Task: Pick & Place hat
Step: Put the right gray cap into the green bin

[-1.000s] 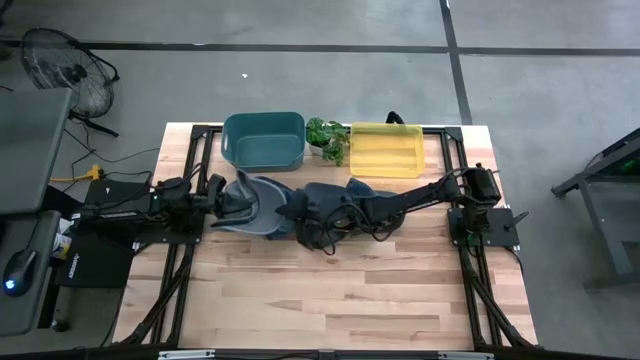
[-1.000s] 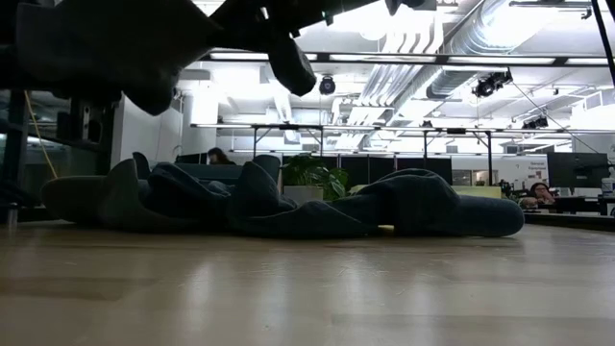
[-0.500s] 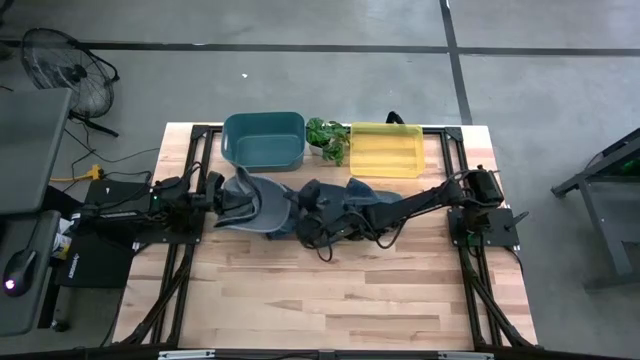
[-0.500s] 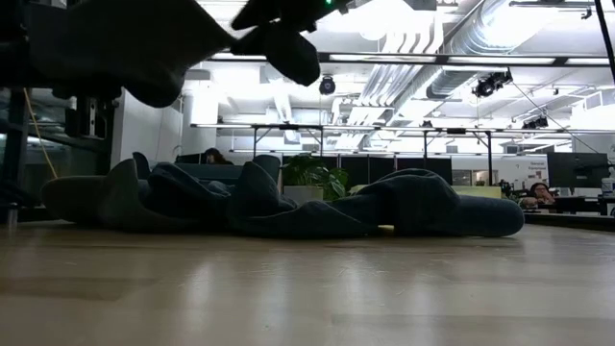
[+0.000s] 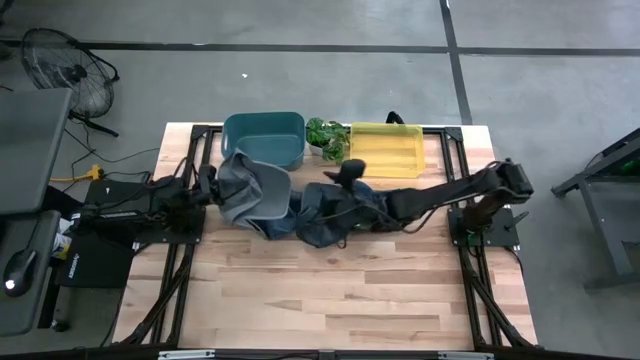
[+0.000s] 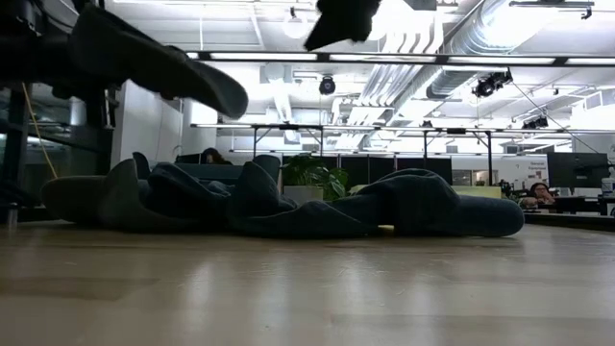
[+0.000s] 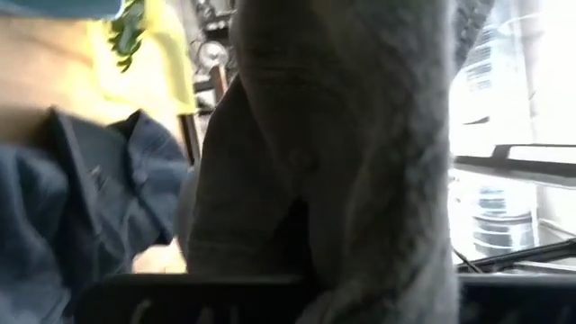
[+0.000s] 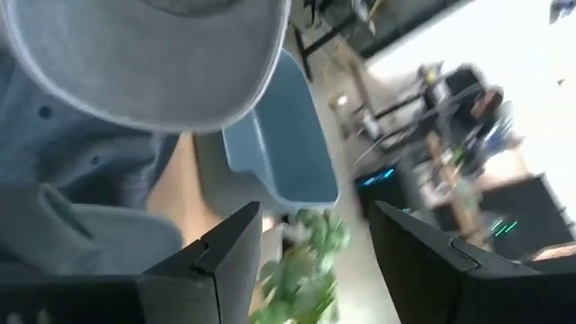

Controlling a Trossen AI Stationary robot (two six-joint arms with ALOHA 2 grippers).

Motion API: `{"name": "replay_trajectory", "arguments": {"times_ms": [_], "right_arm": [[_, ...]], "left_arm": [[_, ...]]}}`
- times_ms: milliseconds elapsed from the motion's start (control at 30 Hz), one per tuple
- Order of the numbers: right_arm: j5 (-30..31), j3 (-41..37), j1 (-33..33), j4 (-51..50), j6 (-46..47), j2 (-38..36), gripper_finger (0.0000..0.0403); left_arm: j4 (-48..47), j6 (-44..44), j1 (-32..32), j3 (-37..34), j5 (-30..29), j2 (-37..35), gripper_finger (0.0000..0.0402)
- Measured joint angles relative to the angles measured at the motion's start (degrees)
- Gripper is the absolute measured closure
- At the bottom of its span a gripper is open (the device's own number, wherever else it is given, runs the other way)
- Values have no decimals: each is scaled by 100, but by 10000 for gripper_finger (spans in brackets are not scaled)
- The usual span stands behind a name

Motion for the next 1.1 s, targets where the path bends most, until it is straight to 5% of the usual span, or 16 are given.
{"name": "replay_trajectory", "arguments": {"times_ms": [267,633,867,1100], "right_arm": [[-283,-8,-27,-1281,1886,-620,208],[-433,-50,-28,-2029,2896,-732,208],[-320,-50,-108,-2660,3395,-732,208],[-491,-50,-405,-3423,3612,-845,208]], "left_arm": [[324,273,2,0,-664,-2,402],[1103,686,7,0,-1341,208,401],[1704,590,7,75,-1302,1237,401],[1721,848,13,1012,-975,2833,401]]}}
